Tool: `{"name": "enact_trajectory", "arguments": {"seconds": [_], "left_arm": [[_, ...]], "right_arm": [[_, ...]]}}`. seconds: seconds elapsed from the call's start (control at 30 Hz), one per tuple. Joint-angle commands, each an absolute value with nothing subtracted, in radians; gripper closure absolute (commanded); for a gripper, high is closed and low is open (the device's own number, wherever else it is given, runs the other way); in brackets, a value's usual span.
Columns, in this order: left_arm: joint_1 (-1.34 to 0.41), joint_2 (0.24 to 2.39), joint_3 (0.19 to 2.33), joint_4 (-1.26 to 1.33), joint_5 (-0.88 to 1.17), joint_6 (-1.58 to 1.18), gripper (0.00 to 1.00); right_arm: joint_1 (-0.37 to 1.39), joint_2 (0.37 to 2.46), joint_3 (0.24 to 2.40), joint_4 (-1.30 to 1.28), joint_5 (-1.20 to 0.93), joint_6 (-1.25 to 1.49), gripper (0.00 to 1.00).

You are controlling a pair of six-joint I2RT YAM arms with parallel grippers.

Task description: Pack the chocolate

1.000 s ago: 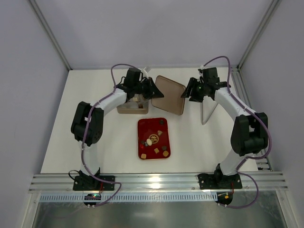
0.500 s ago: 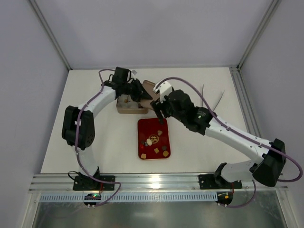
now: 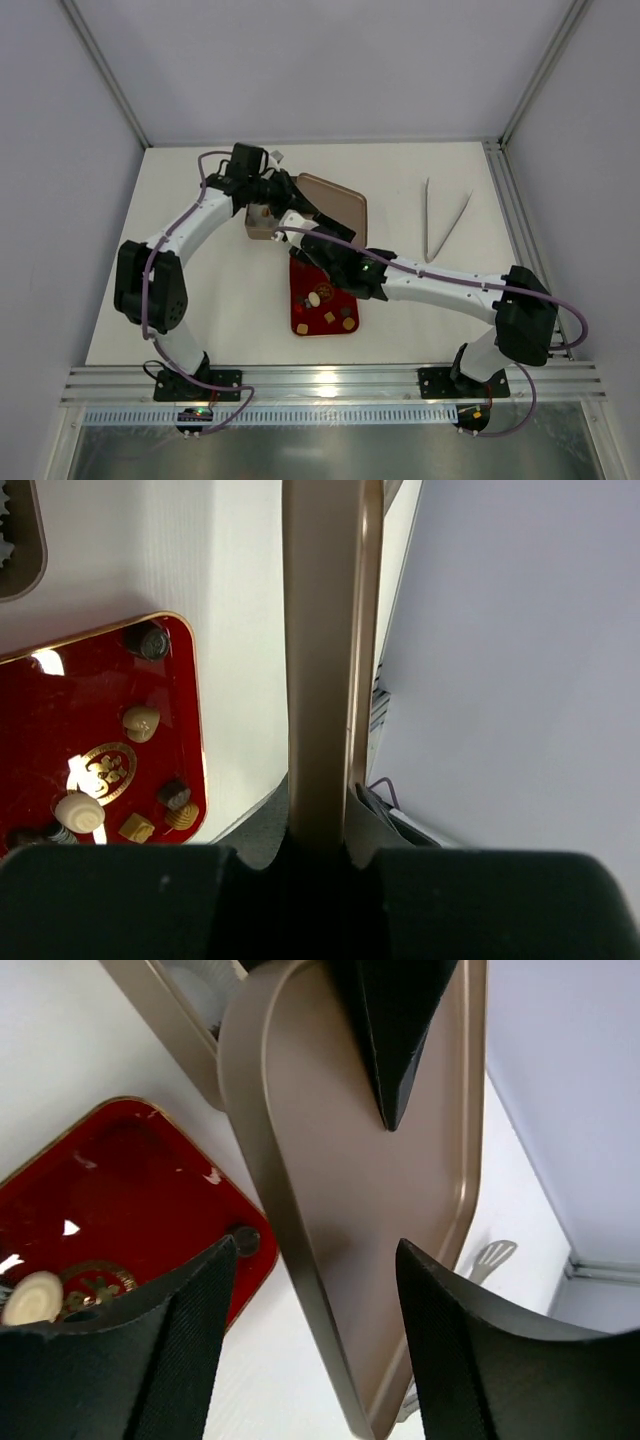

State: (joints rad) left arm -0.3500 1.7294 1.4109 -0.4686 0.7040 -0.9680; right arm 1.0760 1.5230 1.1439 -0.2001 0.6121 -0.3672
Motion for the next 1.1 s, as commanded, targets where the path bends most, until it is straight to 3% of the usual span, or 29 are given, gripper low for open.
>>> {"name": "enact_trajectory", "arguments": {"seconds": [0.0,0.03,0.23,0.3,0.33,0.4,0.47,0.57,0.67,0.8,1.07], "left_arm": [[-0.342,1.657,1.401,-0.476,0.759,-0.979,1.00],[-0.342,1.654,1.397,-0.477,0.759,-0.979,1.00],[-0.339,1.634,1.391,-0.477,0.773,-0.974,0.98],[-0.334,1.628,1.391,-0.477,0.773,-0.969,0.87],[-0.334,1.628,1.393,-0.474,0.773,-0.966,0.84],[-0.328,1.624,1.396,-0.469,0.772,-0.962,0.69],[-0.322,1.624,1.402,-0.462,0.769,-0.954,0.60],[-0.304,1.621,1.419,-0.456,0.744,-0.936,0.26],[-0.279,1.629,1.442,-0.442,0.717,-0.919,0.13],[-0.255,1.652,1.497,-0.425,0.692,-0.904,0.06],[-0.148,1.704,1.641,-0.456,0.606,-0.882,0.03]], "right_arm": [[1.091,1.546,1.160,-0.089,0.747,-0.451,0.35],[1.092,1.551,1.155,-0.074,0.752,-0.459,0.38],[1.104,1.577,1.157,-0.006,0.831,-0.532,0.75],[1.111,1.578,1.155,0.031,0.844,-0.551,0.88],[1.114,1.580,1.155,0.037,0.850,-0.555,0.90],[1.120,1.580,1.154,0.063,0.868,-0.577,0.95],[1.123,1.578,1.150,0.083,0.874,-0.586,0.96],[1.124,1.574,1.160,0.087,0.882,-0.598,0.96],[1.124,1.565,1.178,0.057,0.874,-0.594,0.96],[1.124,1.554,1.187,0.038,0.879,-0.595,0.96],[1.115,1.509,1.224,-0.086,0.818,-0.484,0.96]]}}
